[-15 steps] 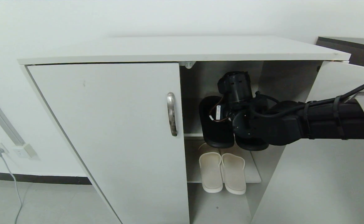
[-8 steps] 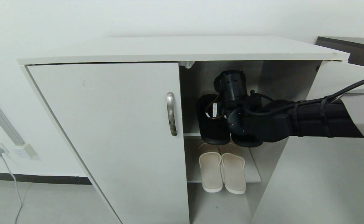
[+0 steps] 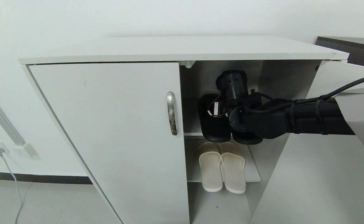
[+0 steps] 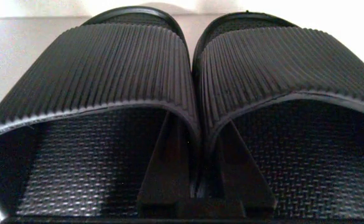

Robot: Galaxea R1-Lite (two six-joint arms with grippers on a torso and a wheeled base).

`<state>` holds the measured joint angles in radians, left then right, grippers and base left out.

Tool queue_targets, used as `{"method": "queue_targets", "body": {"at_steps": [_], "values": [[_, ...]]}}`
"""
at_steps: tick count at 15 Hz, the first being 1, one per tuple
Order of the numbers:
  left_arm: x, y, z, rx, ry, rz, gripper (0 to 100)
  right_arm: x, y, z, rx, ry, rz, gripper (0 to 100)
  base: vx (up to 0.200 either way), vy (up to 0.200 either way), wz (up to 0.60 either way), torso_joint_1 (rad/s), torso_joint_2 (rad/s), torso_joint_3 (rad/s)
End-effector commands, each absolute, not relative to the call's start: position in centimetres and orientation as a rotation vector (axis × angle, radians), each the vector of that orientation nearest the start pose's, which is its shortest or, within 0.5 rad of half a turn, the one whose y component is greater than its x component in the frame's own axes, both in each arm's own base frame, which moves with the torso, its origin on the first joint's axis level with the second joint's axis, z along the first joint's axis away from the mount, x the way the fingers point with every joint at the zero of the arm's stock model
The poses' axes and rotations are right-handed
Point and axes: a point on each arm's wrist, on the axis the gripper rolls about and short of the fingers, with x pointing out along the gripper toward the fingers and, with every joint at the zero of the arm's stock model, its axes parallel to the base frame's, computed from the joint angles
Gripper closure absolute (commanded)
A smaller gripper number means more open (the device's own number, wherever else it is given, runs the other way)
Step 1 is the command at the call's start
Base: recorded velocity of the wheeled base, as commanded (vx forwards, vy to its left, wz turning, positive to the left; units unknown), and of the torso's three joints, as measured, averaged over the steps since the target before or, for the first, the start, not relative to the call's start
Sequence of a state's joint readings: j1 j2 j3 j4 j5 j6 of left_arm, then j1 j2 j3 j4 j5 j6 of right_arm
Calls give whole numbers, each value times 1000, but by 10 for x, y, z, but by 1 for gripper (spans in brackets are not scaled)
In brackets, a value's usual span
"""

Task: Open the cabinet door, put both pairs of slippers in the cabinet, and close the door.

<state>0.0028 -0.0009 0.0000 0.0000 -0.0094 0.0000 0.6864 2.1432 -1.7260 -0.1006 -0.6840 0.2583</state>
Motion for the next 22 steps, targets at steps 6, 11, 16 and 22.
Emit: {"method": "queue_targets", "body": {"at_steps": [6,11,16,22], "values": [[-23,0,75,0,0,-6,100,359,270,217,60,249,-20,0,0,0,0,0,0,0],[-23,0,75,-2,0,-6,100,343,265,219,45,265,-18,0,0,0,0,0,0,0],[-23,0,75,0,0,-6,100,271,246,239,18,286,55,0,0,0,0,0,0,0],[-23,0,75,2,0,-8,100,148,189,233,27,262,289,0,0,0,0,0,0,0]]}}
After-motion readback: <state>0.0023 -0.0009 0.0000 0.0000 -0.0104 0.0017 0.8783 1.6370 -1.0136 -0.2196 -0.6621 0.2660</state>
